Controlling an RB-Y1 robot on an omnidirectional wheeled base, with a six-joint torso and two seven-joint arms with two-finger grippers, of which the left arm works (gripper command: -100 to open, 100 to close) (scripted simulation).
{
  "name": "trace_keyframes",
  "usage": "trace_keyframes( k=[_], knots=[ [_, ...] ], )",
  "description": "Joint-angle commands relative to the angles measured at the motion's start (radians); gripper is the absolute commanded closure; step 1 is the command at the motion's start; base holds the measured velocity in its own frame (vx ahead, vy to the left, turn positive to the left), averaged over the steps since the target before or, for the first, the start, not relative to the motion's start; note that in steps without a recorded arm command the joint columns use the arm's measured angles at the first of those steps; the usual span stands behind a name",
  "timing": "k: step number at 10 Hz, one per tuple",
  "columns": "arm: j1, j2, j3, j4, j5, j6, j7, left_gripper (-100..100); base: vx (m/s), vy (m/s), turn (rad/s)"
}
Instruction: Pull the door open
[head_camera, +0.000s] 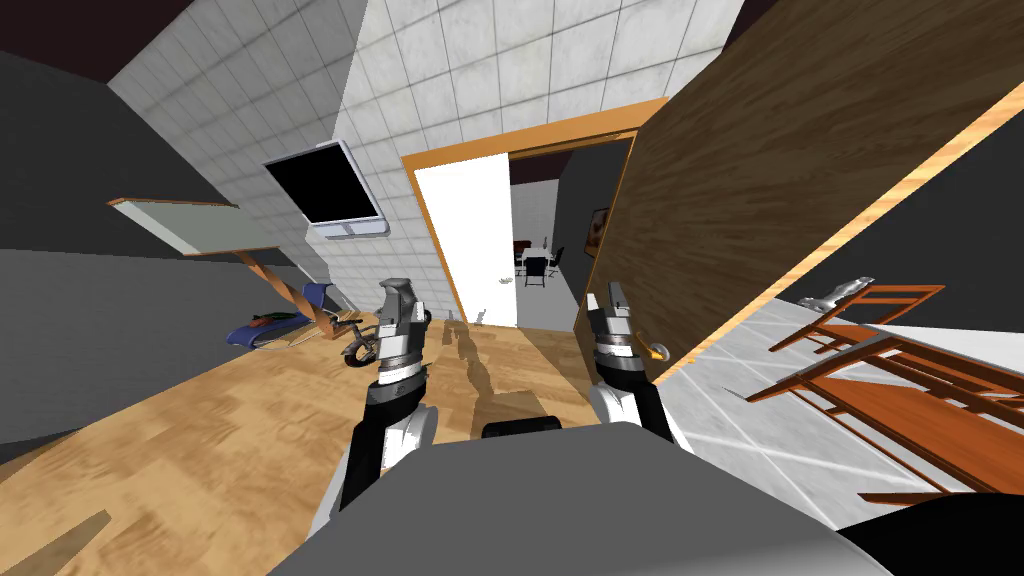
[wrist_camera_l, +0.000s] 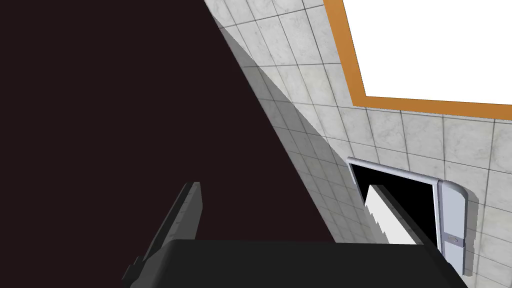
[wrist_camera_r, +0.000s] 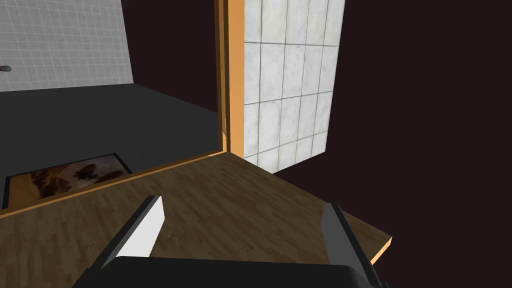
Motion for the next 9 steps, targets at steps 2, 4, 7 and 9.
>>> trace_keyframes(
  k=[2,4,7,9],
  knots=[
    [-0.015,0.013,0.003,0.057,0.004,-0.014,0.013,-100,0.107,-0.027,-0.066],
    [-0.028,0.024,0.006,0.108,0.008,-0.026,0.024,-100,0.171,-0.012,-0.052],
    [-0.045,0.036,0.009,0.173,0.013,-0.041,0.038,-100,0.132,-0.017,-0.056],
    [-0.056,0.043,0.012,0.213,0.016,-0.051,0.047,-100,0.102,-0.019,-0.043]
  ],
)
